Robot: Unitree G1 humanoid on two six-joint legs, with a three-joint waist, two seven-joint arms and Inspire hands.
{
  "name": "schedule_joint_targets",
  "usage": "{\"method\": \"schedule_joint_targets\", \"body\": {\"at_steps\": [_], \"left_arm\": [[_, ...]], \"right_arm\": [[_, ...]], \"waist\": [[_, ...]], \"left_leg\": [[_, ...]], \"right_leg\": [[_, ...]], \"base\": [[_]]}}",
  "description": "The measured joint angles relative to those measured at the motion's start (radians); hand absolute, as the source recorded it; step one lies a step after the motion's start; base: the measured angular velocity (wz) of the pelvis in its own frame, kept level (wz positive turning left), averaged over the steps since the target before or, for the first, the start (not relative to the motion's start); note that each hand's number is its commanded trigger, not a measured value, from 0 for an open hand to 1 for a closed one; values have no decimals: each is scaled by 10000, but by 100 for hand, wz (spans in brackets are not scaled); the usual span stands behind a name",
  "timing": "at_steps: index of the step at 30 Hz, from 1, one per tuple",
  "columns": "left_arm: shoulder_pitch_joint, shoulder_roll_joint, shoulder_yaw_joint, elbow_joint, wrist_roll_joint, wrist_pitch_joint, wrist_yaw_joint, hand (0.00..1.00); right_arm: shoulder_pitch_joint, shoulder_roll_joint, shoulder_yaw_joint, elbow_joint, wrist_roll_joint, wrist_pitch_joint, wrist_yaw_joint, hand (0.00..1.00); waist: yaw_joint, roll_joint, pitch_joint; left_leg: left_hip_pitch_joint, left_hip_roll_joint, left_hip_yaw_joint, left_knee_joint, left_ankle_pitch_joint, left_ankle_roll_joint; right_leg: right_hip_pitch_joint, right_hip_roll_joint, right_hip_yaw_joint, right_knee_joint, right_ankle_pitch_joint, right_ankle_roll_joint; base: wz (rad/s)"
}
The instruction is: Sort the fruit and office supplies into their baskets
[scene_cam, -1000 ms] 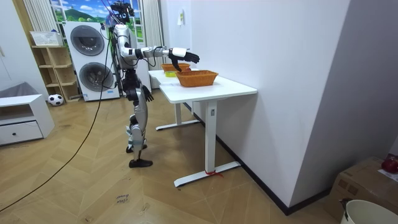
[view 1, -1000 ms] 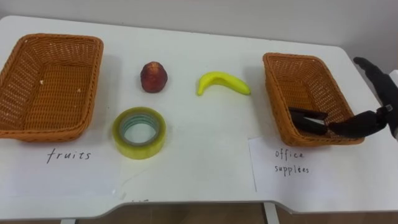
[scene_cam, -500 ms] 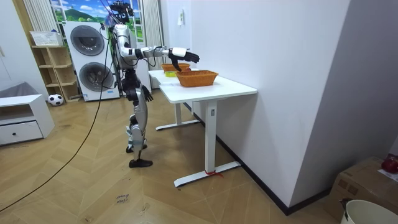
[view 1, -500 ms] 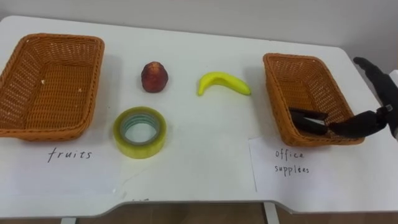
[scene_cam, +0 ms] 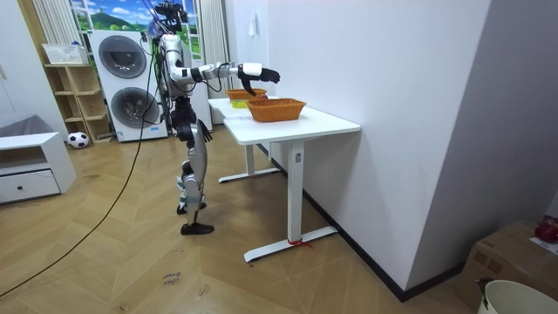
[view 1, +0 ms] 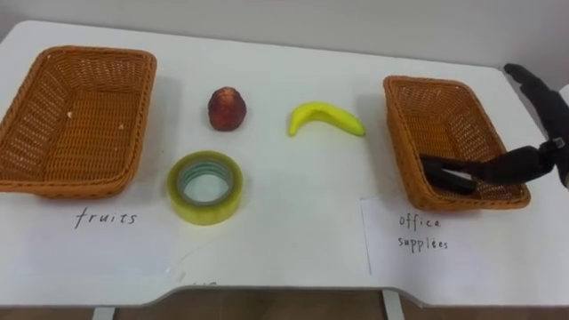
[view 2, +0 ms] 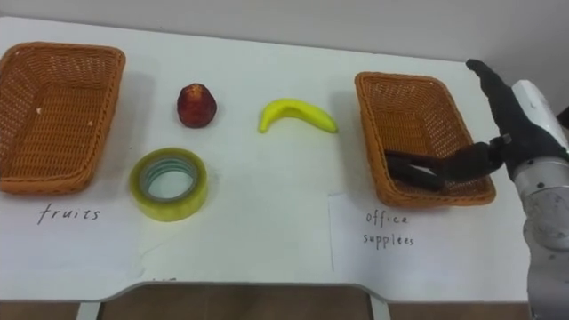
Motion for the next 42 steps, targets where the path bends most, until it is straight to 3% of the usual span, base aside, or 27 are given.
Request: {"method": "schedule_joint_targets", "body": {"at_steps": [14,23,29,34,37,38,42], "left_arm": [[-26,-27,-100,-46,35,424,11,0],[-6,-26,-442,-232,53,446,13,0],[21,-83,-598,-503,49,455,-45,0],[98,-157,-791,-767,12,470,-12,0],[102,-234,-938,-766,-4,469,116,0],[92,-302,-947,-751,-3,467,191,0],[202,-318,-945,-706,1,471,235,0]], "right_arm": [[-199,40,866,-656,1441,17,-549,0],[-1014,62,1948,-831,1534,141,-366,0],[-1073,567,2062,-830,1834,141,-320,0],[-1076,658,2788,-811,1843,141,-321,0],[-1077,684,3234,-595,1713,141,-319,0],[-1077,756,3311,-461,1558,148,-318,0],[-1076,969,3501,-365,1299,228,-279,0]], "waist": [[529,-91,-55],[849,-37,-22],[1195,-60,-31],[1389,-25,-6],[1619,34,35],[1662,-12,3],[1848,41,38]], "left_leg": [[-36,-9,-119,53,1,2],[-193,-27,-626,181,6,5],[-236,-48,-926,195,12,10],[-240,-97,-956,202,14,15],[-237,-96,-957,199,17,19],[-249,-97,-957,198,17,20],[-283,-97,-957,191,17,20]], "right_leg": [[57,-55,-319,-3,-1,1],[234,-89,-762,-22,-1,1],[354,-110,-1037,-49,-2,1],[483,-158,-1313,-189,-2,3],[484,-158,-1313,-194,-3,4],[479,-159,-1311,-193,-3,5],[430,-158,-1306,-197,-4,6]], "base": [[1],[16],[16],[8],[2],[0],[0]]}}
